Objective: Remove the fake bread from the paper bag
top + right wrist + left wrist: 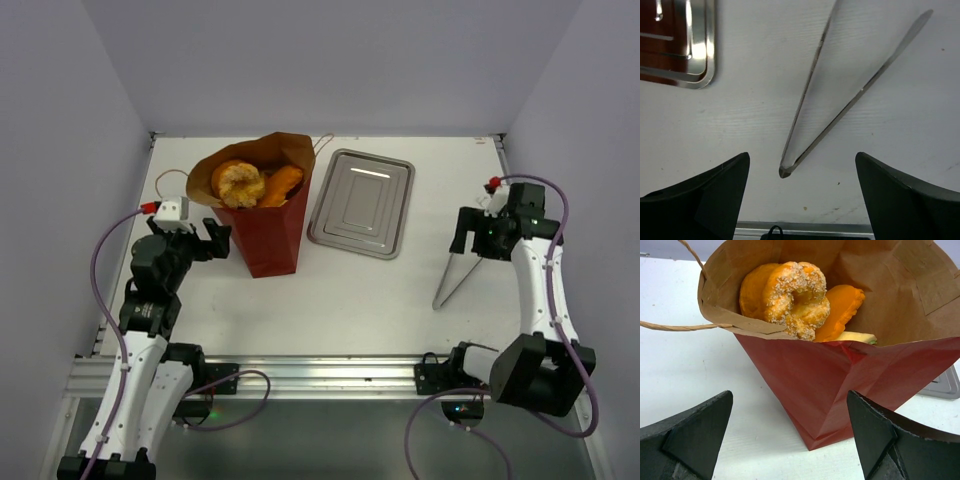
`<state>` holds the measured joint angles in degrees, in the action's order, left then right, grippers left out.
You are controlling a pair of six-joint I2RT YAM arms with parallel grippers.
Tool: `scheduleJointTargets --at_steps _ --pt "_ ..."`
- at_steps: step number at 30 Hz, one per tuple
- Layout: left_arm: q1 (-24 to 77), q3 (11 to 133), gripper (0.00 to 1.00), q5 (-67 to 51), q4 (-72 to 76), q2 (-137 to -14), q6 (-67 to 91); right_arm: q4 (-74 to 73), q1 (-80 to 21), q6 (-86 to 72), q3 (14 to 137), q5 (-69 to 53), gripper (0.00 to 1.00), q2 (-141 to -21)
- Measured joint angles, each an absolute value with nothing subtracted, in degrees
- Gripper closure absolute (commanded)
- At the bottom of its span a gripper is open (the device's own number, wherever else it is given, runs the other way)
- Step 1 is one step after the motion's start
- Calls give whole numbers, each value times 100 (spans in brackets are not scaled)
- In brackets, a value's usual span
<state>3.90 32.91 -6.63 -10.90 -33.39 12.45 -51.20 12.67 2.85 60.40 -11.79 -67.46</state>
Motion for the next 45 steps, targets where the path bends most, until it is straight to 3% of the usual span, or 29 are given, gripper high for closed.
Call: scheduleJointTargets --at_steps 6,20,45 --pt "395 3291 1 -690 -1035 -3227 1243 -4908 1986 78 5929 -1116 15 -7644" --pt "434 3291 1 -729 -1004 -3146 1243 -4032 2027 -539 5559 -784 22 -8868" --pt "434 3291 0 -731 -989 -3170 1240 -3647 2027 -827 5924 -521 62 -9880"
